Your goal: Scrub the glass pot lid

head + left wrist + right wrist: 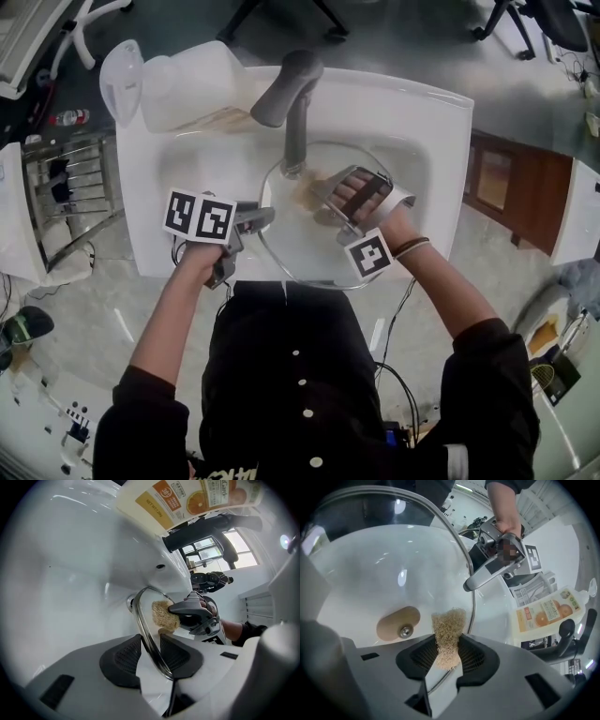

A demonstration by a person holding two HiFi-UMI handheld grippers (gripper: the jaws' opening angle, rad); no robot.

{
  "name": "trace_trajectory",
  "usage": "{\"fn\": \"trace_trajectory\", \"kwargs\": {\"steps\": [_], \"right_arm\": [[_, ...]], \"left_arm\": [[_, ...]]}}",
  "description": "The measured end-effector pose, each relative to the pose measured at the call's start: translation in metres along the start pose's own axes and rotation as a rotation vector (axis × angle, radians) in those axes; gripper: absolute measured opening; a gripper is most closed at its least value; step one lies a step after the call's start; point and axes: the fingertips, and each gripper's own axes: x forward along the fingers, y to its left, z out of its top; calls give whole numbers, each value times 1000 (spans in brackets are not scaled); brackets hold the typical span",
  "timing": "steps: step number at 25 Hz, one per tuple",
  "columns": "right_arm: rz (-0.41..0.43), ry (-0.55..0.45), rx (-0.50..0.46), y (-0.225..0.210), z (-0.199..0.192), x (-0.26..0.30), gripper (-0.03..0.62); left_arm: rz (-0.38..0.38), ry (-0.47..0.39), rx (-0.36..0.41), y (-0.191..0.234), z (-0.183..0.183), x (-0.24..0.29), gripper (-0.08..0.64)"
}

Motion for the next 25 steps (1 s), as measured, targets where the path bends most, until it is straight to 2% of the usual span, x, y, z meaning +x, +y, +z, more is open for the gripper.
{"fn": "trace_trajectory", "kwargs": {"steps": [9,15,22,25], "right_arm": [[122,3,1,30,-23,-29,143],[174,24,10,44,-35,-47,143],[235,42,-17,56,-48,-70,143],[260,57,-63,58,-55,-76,141]], "left_arm": [[-5,-25,-8,-2,1,-3,143],[-8,-22,-4,-2,2,-3,144],[-5,-23,1,-2,1,-4,144],[-2,-27,5,-3,1,-4,144]]}}
